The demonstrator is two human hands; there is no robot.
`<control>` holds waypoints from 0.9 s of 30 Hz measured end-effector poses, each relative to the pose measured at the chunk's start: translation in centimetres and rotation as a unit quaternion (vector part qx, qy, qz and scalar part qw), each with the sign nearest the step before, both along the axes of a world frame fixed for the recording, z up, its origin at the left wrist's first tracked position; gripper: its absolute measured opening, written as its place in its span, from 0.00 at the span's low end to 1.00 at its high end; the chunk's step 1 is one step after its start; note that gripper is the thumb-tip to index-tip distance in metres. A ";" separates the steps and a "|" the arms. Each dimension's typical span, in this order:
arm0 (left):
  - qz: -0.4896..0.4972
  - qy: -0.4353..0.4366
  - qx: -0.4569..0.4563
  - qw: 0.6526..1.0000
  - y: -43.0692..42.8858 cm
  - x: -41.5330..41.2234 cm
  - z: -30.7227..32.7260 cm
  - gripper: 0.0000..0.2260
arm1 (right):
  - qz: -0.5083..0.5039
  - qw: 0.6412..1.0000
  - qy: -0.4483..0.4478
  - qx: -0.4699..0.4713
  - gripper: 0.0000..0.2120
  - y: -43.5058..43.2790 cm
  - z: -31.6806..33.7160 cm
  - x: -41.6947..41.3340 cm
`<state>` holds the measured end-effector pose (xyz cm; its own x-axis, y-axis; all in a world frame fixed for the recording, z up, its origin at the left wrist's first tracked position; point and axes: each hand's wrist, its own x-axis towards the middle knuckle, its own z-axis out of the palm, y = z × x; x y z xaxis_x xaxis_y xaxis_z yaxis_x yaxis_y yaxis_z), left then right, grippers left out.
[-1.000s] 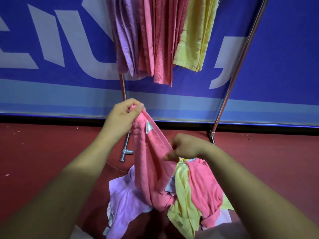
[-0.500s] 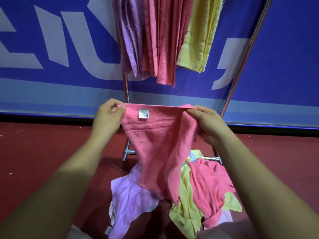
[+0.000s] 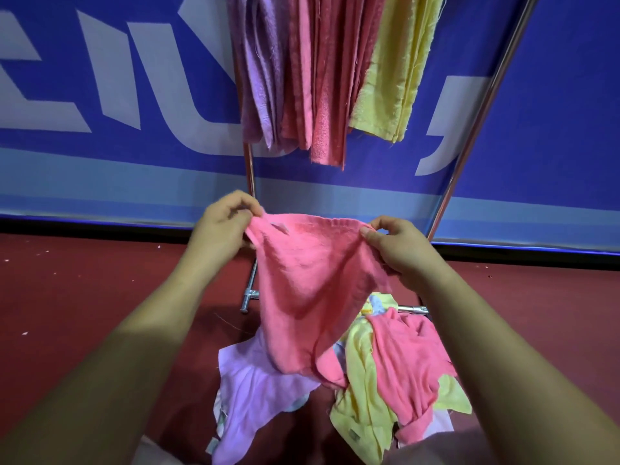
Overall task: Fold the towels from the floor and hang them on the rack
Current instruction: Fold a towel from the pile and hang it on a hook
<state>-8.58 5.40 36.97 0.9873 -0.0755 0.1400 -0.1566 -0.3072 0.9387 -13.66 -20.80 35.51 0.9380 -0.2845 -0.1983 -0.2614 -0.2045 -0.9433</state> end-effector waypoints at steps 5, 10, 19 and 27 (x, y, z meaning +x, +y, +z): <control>-0.118 0.030 -0.036 0.992 -1.9 -1.5 0.0 0.17 | 0.052 0.947 -0.007 0.317 0.13 2.6 1.3 -0.6; -0.165 -0.019 0.063 0.984 -2.6 -1.8 -0.9 0.07 | 0.123 0.915 -0.038 0.382 0.15 4.2 1.6 -1.3; -0.128 -0.183 0.193 0.955 -2.4 -1.5 -1.4 0.02 | 0.106 0.961 -0.113 0.230 0.08 4.3 1.2 -1.3; -0.157 -0.127 0.144 0.969 -1.1 -1.2 -0.2 0.02 | 0.196 0.901 -0.061 -0.383 0.09 1.3 0.6 -0.8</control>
<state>-9.78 4.26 36.81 0.8452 -0.4393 0.3043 -0.5002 -0.4501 0.7397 -14.41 -19.52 36.07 0.9977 0.0629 0.0270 0.0680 -0.8612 -0.5037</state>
